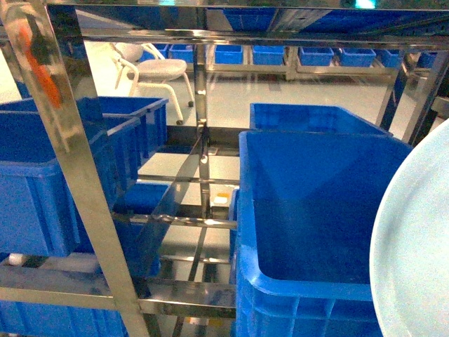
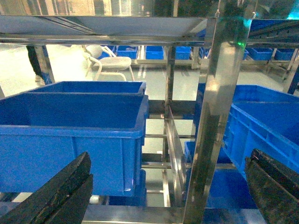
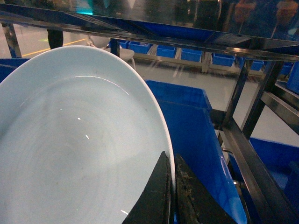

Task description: Place blue tray on left shelf second layer neatly

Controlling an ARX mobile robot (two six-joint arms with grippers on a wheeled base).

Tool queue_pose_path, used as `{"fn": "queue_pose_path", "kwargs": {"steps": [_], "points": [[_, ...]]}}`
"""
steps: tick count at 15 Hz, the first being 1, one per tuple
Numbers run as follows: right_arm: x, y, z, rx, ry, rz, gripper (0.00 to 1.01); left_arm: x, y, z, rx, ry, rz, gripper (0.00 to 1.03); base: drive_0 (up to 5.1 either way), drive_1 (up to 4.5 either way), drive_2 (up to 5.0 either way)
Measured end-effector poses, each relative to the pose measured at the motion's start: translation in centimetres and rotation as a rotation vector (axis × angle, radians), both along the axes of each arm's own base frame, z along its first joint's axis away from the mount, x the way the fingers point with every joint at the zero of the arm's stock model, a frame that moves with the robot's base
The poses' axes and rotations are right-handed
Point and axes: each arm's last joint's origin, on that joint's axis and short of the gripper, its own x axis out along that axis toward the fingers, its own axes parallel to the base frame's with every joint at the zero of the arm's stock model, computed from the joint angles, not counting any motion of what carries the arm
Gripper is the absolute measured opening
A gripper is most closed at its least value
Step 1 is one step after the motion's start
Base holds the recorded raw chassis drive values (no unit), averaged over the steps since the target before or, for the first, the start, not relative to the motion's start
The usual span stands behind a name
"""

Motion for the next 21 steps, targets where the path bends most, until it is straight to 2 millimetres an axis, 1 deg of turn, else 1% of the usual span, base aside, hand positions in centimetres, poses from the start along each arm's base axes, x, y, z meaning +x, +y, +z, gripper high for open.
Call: {"fn": "queue_pose_path", "kwargs": {"steps": [1, 2, 4, 7, 11, 15, 19, 21], "points": [[0.0, 0.1, 0.1, -0.007, -0.009, 0.007, 0.02, 0.0, 0.0, 0.0, 0.000, 0.000, 0.000, 0.98, 0.0, 0.00, 0.0], [0.1, 1.0, 0.4, -0.006, -0.037, 0.050, 0.02, 0.0, 0.0, 0.0, 0.000, 0.000, 0.000, 0.98, 0.0, 0.00, 0.0], [0.3, 1.2, 0.2, -0.007, -0.010, 0.055, 0.02, 0.0, 0.0, 0.0, 0.000, 0.000, 0.000, 0.98, 0.0, 0.00, 0.0], [0.9, 1.1, 0.5, -0.002, -0.028, 0.049, 0.02, 0.0, 0.0, 0.0, 0.000, 0.000, 0.000, 0.98, 0.0, 0.00, 0.0], [2.2, 1.0, 0.6, 0.001, -0.018, 0.043, 0.02, 0.0, 0.0, 0.0, 0.000, 0.000, 0.000, 0.98, 0.0, 0.00, 0.0], [4.1, 1.1, 0.9, 0.003, -0.023, 0.046, 0.02, 0.0, 0.0, 0.0, 0.000, 0.000, 0.000, 0.98, 0.0, 0.00, 0.0], [6.8, 1.3, 0.1, 0.004, -0.002, 0.035, 0.02, 0.0, 0.0, 0.0, 0.000, 0.000, 0.000, 0.98, 0.0, 0.00, 0.0], [7.8, 1.0, -0.3, 0.004, 0.014, 0.014, 0.02, 0.0, 0.0, 0.0, 0.000, 0.000, 0.000, 0.98, 0.0, 0.00, 0.0]]}}
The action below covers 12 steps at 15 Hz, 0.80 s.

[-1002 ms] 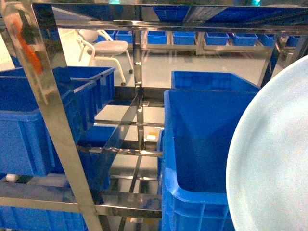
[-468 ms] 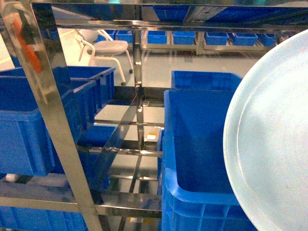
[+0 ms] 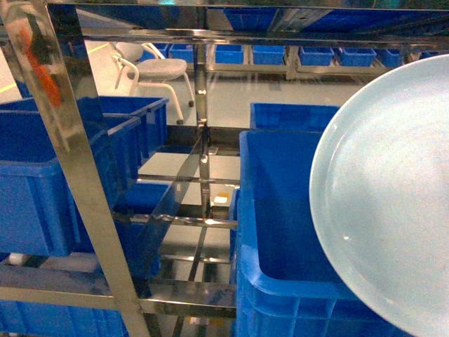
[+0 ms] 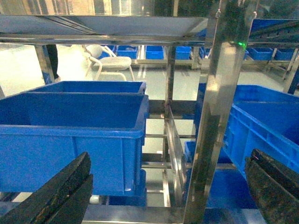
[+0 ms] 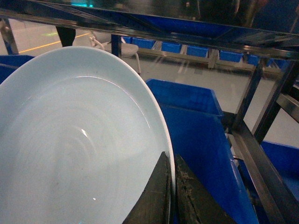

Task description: Place blue tray on left shelf second layer neatly

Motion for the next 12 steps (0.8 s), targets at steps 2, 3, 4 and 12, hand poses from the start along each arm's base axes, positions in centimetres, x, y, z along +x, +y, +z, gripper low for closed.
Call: {"fn": "queue_pose_path", "kwargs": {"steps": [2, 3, 4, 12], "points": [[1.2, -0.5, -0.2, 0.000, 0.001, -0.027, 0.02, 0.0, 0.0, 0.0, 0.000, 0.000, 0.000, 0.98, 0.0, 0.00, 0.0], [2.5, -0.9, -0.5, 0.000, 0.007, -0.044, 0.02, 0.0, 0.0, 0.0, 0.000, 0.000, 0.000, 0.98, 0.0, 0.00, 0.0], [3.4, -1.2, -0.8, -0.001, 0.017, -0.056, 0.02, 0.0, 0.0, 0.0, 0.000, 0.000, 0.000, 0.98, 0.0, 0.00, 0.0], [7.3, -0.9, -3.6, -0.024, 0.051, -0.055, 0.48, 0.0, 0.0, 0.0, 0.000, 0.000, 0.000, 0.98, 0.0, 0.00, 0.0]]}}
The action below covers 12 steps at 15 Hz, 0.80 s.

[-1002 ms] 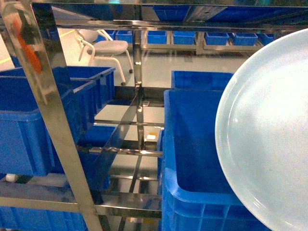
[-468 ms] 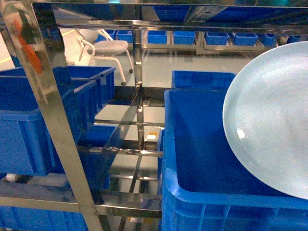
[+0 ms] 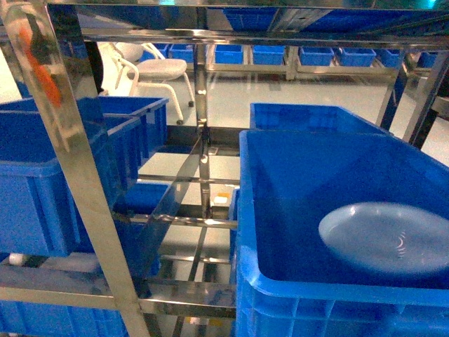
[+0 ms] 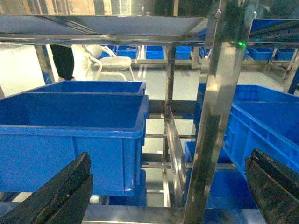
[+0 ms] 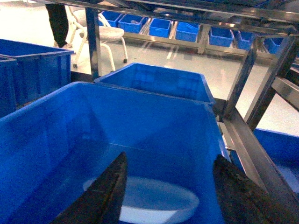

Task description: Place blue tray on left shelf second layer neatly

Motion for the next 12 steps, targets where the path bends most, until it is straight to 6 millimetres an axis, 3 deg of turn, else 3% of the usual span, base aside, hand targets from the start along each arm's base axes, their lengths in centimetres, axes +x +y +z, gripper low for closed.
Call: {"fn": "queue_pose_path", "kwargs": {"steps": [2, 4, 8, 11, 12], "points": [[-0.7, 0.5, 0.8, 0.015, -0.002, 0.021, 0.74, 0.0, 0.0, 0.0, 0.000, -0.001, 0.000, 0.98, 0.0, 0.00, 0.0], [-3.2, 1.5, 2.5, 0.041, -0.037, 0.062, 0.99, 0.0, 0.0, 0.0, 0.000, -0.001, 0.000, 0.98, 0.0, 0.00, 0.0], [-7.8, 1.7, 4.4, 0.057, -0.086, 0.071, 0.98, 0.0, 0.0, 0.0, 0.000, -0.001, 0.000, 0.98, 0.0, 0.00, 0.0], [-10.8, 0.0, 4.4, 0.051, -0.066, 0.037, 0.98, 0.0, 0.0, 0.0, 0.000, -0.001, 0.000, 0.98, 0.0, 0.00, 0.0], [-13.5, -1.0, 4.0, 0.049, -0.026, 0.033, 0.98, 0.0, 0.0, 0.0, 0.000, -0.001, 0.000, 0.98, 0.0, 0.00, 0.0]]}}
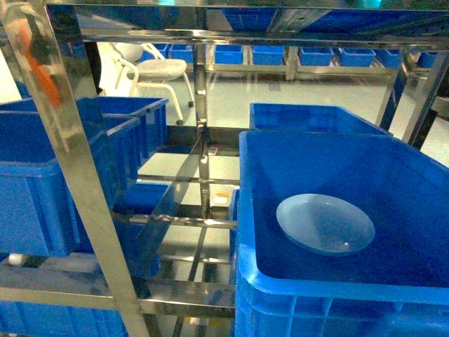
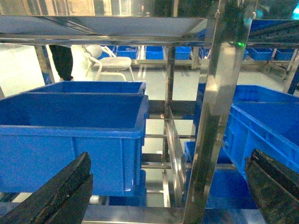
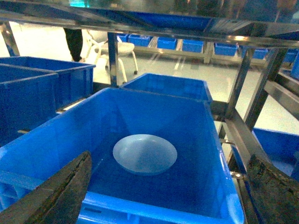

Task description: Place blue tray on left shelf second layer neatly

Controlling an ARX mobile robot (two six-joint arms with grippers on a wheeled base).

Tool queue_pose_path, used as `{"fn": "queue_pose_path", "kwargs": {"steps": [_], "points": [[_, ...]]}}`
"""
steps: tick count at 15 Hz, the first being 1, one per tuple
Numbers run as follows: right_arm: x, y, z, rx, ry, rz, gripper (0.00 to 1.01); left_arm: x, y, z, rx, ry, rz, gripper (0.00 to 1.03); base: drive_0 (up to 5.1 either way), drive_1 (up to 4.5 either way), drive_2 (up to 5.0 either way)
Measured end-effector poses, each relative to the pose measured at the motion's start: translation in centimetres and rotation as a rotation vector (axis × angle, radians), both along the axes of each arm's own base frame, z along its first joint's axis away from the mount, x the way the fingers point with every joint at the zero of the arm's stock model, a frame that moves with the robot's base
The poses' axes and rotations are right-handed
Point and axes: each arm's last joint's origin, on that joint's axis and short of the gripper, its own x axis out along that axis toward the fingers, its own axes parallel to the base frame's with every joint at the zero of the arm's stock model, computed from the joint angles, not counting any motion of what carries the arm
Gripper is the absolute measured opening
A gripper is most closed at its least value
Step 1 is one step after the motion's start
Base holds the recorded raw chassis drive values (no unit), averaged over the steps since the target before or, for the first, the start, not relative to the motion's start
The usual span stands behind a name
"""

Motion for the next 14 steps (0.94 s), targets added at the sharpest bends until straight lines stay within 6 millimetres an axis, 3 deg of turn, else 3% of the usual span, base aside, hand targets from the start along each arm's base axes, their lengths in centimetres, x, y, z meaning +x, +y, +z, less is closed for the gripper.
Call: {"fn": "queue_pose_path", "kwargs": {"steps": [1, 2, 5, 9, 10, 12, 14], "points": [[-1.74, 0.00, 0.30, 0.002, -0.045, -0.007, 0.97, 0.00, 0.00, 0.00, 0.000, 0.000, 0.000, 0.98, 0.0, 0.00, 0.0], [-2.01, 0.41, 0.13, 0.014, -0.022, -0.052, 0.90, 0.00, 0.00, 0.03, 0.000, -0.003, -0.001, 0.98, 0.0, 0.00, 0.0], [-2.41, 0.66, -0.65, 0.024, -0.046, -0.191, 0.55, 0.00, 0.00, 0.00, 0.000, 0.000, 0.000, 0.98, 0.0, 0.00, 0.0], [-2.41, 0.65, -0.61, 0.027, -0.050, -0.192, 0.04, 0.00, 0.00, -0.01, 0.000, 0.001, 0.000, 0.98, 0.0, 0.00, 0.0], [-2.41, 0.65, -0.61, 0.028, -0.050, -0.193, 0.03, 0.00, 0.00, -0.01, 0.000, 0.001, 0.000, 0.98, 0.0, 0.00, 0.0], [-2.41, 0.65, -0.61, 0.029, -0.050, -0.193, 0.34, 0.00, 0.00, 0.00, 0.000, 0.000, 0.000, 0.98, 0.0, 0.00, 0.0], [-2.41, 0.65, -0.61, 0.030, -0.050, -0.193, 0.58, 0.00, 0.00, -0.01, 0.000, 0.001, 0.000, 0.98, 0.0, 0.00, 0.0]]}}
